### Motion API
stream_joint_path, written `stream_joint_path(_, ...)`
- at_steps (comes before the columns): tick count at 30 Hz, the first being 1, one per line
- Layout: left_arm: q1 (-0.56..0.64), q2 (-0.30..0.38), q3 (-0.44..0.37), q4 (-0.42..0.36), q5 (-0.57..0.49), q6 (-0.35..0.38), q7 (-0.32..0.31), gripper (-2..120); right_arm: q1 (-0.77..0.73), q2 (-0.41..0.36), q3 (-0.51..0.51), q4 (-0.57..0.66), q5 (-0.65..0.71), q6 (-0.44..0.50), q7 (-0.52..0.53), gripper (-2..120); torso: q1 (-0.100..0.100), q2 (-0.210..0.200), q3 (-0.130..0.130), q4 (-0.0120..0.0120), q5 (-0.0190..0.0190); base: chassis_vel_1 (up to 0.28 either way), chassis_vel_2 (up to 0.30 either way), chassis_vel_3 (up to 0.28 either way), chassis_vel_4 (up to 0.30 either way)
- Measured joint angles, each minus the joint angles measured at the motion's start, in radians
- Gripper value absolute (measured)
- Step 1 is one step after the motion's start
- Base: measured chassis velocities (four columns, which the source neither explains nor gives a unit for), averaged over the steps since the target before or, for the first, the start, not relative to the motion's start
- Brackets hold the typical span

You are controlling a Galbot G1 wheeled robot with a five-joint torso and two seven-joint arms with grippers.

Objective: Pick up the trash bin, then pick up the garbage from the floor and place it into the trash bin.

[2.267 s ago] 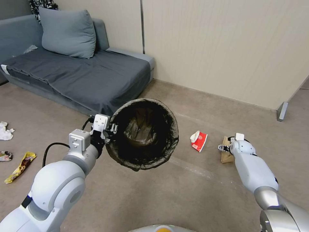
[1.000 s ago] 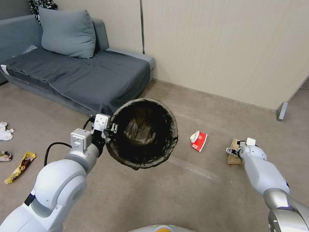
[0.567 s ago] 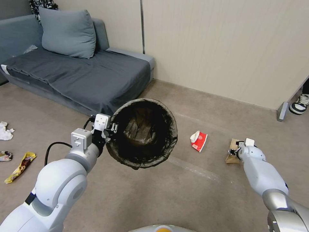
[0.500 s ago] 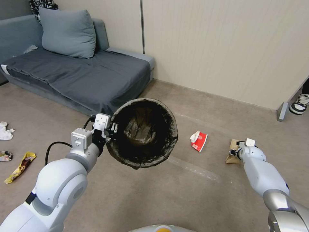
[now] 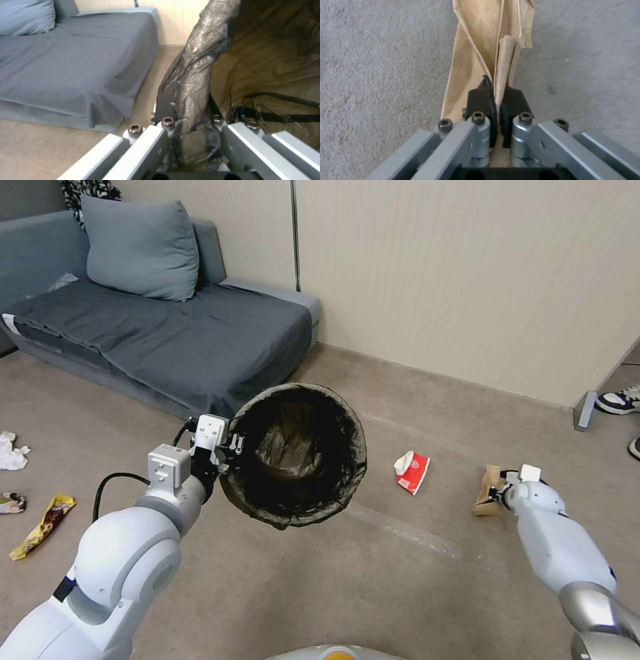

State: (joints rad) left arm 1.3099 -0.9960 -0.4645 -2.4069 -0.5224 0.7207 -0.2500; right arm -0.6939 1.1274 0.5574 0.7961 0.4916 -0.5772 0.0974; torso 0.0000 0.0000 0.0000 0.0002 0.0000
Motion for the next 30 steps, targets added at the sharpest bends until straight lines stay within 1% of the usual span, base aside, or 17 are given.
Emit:
stream_joint_path(1,0.000,0.000,-0.001,0.000,-0.002,0.003,-0.002,0,-0.038,-0.023,0.007,0.082,0.019,-0.011,0.013,0,0.000,0.000,0.000,-0.0001,0.0009,0.000,0.000,0.000,0.000)
stream_joint_path(2,0.000,0.000,-0.002,0.002,-0.002,0.007,-0.004,0,-0.070,-0.039,0.013,0.145,0.038,-0.020,0.026,0,0.000,0.000,0.000,0.0000,-0.0004,0.000,0.000,0.000,0.000)
stream_joint_path(3,0.000,0.000,-0.002,0.002,-0.002,0.007,-0.004,0,-0.070,-0.039,0.013,0.145,0.038,-0.020,0.026,0,0.000,0.000,0.000,0.0000,-0.0004,0.000,0.000,0.000,0.000)
stream_joint_path(5,0.001,0.000,-0.003,0.004,-0.004,0.012,-0.011,0,-0.140,-0.071,0.030,0.279,0.076,-0.039,0.048,0,0.000,0.000,0.000,-0.0006,0.0004,0.000,0.000,0.000,0.000)
stream_joint_path(6,0.001,0.000,-0.003,0.004,-0.004,0.012,-0.011,0,-0.140,-0.071,0.030,0.279,0.076,-0.039,0.048,0,0.000,0.000,0.000,-0.0006,0.0004,0.000,0.000,0.000,0.000)
stream_joint_path(8,0.001,-0.001,-0.003,0.004,-0.005,0.013,-0.013,0,-0.212,-0.105,0.061,0.441,0.115,-0.058,0.071,0,0.000,0.000,0.000,-0.0005,0.0002,0.000,0.000,0.000,0.000)
stream_joint_path(9,0.001,-0.001,-0.003,0.004,-0.005,0.013,-0.013,0,-0.212,-0.105,0.061,0.441,0.115,-0.058,0.071,0,0.000,0.000,0.000,-0.0005,0.0002,0.000,0.000,0.000,0.000)
stream_joint_path(11,0.000,-0.003,-0.003,0.004,-0.005,0.013,-0.015,0,-0.275,-0.142,0.105,0.612,0.193,-0.082,0.099,0,0.000,0.000,0.000,0.0000,-0.0002,0.000,0.000,0.000,0.000)
stream_joint_path(12,0.000,-0.003,-0.003,0.004,-0.005,0.013,-0.015,0,-0.275,-0.142,0.105,0.612,0.193,-0.082,0.099,0,0.000,0.000,0.000,0.0000,-0.0002,0.000,0.000,0.000,0.000)
stream_joint_path(15,0.000,-0.007,-0.002,0.005,-0.005,0.014,-0.019,0,-0.338,-0.195,0.159,0.851,0.344,-0.122,0.140,0,0.000,0.000,0.000,-0.0005,0.0002,0.000,0.000,0.000,0.000)
stream_joint_path(16,0.000,-0.007,-0.002,0.005,-0.005,0.014,-0.019,0,-0.338,-0.195,0.159,0.851,0.344,-0.122,0.140,0,0.000,0.000,0.000,-0.0005,0.0002,0.000,0.000,0.000,0.000)
stream_joint_path(18,0.000,-0.009,-0.001,0.004,-0.005,0.014,-0.020,0,-0.346,-0.225,0.172,0.990,0.447,-0.151,0.177,0,0.000,0.000,0.000,-0.0004,-0.0005,0.000,0.000,0.000,0.000)
stream_joint_path(20,0.000,-0.010,-0.001,0.002,-0.005,0.014,-0.020,0,-0.339,-0.240,0.171,1.055,0.504,-0.158,0.204,0,0.000,0.000,0.000,-0.0001,-0.0003,0.000,0.000,0.000,0.000)
stream_joint_path(23,-0.002,-0.011,0.001,-0.008,-0.007,0.014,-0.019,0,-0.265,-0.279,0.119,1.214,0.699,-0.162,0.307,0,0.000,0.000,0.000,-0.0003,0.0000,0.000,0.000,0.000,0.000)
stream_joint_path(24,-0.002,-0.011,0.001,-0.008,-0.007,0.014,-0.019,0,-0.265,-0.279,0.119,1.214,0.699,-0.162,0.307,0,0.000,0.000,0.000,-0.0003,0.0000,0.000,0.000,0.000,0.000)
stream_joint_path(28,0.000,-0.012,0.001,-0.028,-0.015,0.015,-0.016,0,-0.084,-0.311,-0.010,1.369,0.944,-0.162,0.412,0,0.000,0.000,0.000,0.0000,0.0001,0.000,0.000,0.000,0.000)
stream_joint_path(30,0.002,-0.012,0.000,-0.031,-0.016,0.015,-0.016,0,-0.028,-0.319,-0.050,1.396,0.993,-0.162,0.425,0,0.000,0.000,0.000,0.0002,-0.0001,0.000,0.000,0.000,0.000)
